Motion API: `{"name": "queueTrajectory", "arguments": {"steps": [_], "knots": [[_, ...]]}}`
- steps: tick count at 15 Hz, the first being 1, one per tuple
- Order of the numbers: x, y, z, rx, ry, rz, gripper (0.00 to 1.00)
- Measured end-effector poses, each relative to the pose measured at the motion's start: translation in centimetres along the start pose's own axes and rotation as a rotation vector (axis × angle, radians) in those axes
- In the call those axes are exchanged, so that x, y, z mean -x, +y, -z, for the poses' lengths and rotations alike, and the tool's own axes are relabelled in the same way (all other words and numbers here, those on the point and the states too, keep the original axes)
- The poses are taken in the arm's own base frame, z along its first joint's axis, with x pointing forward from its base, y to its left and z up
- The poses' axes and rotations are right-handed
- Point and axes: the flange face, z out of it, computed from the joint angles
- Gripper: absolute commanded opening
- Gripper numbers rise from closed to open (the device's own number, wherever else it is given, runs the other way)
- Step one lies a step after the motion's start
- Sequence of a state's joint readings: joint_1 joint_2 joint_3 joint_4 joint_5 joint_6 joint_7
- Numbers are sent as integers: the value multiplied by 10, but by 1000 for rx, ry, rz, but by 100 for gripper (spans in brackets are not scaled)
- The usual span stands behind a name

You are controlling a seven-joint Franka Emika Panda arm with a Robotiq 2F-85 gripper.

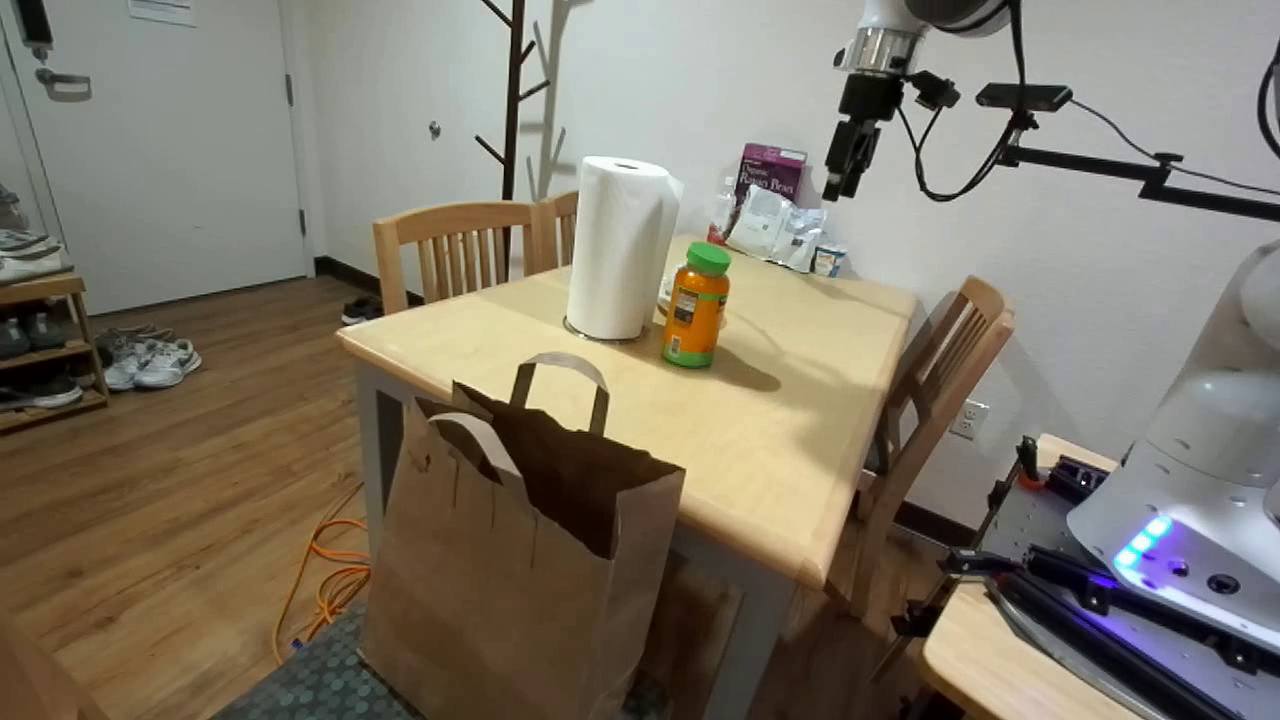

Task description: Take the lid off the orange bottle

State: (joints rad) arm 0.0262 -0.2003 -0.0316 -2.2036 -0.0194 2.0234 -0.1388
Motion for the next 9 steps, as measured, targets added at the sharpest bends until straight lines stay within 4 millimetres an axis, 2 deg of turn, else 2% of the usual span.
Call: {"name": "queueTrajectory", "arguments": {"steps": [4,9], "knots": [[-27,-34,-15,-52,77,135,100],[-33,-37,-14,-59,84,153,100]]}}
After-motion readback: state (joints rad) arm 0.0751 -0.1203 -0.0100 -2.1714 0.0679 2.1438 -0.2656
